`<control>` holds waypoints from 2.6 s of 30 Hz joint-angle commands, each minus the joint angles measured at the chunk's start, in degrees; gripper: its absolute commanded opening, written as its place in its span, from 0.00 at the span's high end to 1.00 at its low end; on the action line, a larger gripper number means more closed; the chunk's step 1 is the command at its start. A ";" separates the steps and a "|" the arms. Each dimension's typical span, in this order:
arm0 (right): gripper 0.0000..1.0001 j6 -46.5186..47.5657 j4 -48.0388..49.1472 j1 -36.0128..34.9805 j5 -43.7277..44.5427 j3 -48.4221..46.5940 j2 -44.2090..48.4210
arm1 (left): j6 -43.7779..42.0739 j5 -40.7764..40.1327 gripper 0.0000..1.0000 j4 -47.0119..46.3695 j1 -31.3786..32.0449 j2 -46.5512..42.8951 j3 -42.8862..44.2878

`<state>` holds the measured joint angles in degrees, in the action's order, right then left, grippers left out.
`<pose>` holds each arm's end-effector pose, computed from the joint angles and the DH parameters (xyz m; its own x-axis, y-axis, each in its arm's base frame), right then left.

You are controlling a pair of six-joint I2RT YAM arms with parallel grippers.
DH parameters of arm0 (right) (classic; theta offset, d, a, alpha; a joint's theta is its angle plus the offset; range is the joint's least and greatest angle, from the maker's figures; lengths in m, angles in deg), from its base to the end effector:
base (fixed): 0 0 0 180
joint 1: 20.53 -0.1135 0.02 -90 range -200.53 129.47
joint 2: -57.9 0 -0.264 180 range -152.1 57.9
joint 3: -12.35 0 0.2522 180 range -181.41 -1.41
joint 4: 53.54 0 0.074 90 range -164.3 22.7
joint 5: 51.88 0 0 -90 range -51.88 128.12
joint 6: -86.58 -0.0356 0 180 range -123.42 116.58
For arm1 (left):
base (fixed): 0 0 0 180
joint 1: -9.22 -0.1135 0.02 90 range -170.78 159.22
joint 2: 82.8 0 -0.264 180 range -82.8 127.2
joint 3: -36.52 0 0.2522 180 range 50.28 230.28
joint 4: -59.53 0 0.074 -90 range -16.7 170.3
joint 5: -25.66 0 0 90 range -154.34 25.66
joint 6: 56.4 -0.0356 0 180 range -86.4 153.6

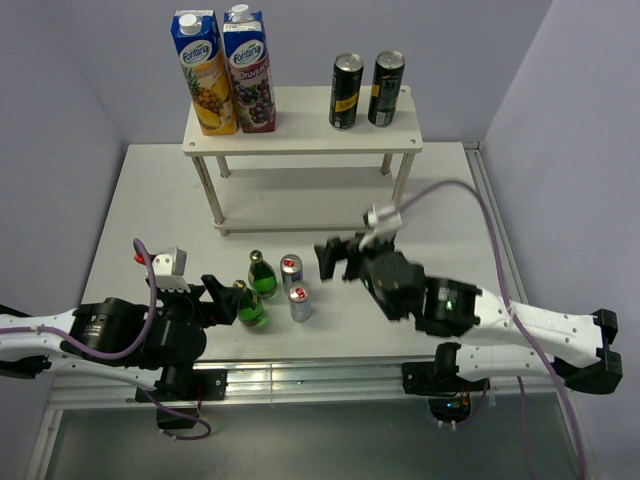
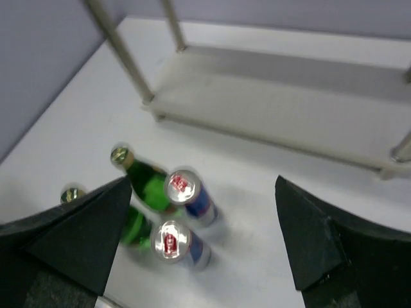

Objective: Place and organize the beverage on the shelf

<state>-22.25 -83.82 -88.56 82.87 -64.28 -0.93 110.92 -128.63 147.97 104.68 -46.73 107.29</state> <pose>0.1057 0.1950 0.3950 -0.2061 0.1018 -0.9732 -0.3539 0.9195 0.1711 0.0256 -0.0696 0.3404 -0.4539 -0.3011 -0.8386 0.1808 0.8905 -0.4176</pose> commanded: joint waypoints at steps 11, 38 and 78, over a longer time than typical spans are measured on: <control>0.00 -19.42 27.37 -21.09 -3.00 33.78 -5.23 | -0.68 -0.39 0.01 -0.76 0.52 2.77 -0.24; 1.00 -8.14 47.39 -6.50 -0.12 26.66 -33.64 | -1.64 0.04 0.01 -1.55 0.52 -0.56 -0.41; 1.00 -4.11 29.43 34.10 -0.29 -0.15 -37.06 | -1.82 0.04 0.01 -1.72 0.96 -1.09 -0.41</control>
<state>-27.97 -61.94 -55.19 79.27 -60.67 -38.00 110.11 -128.50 146.86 105.21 -48.30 106.77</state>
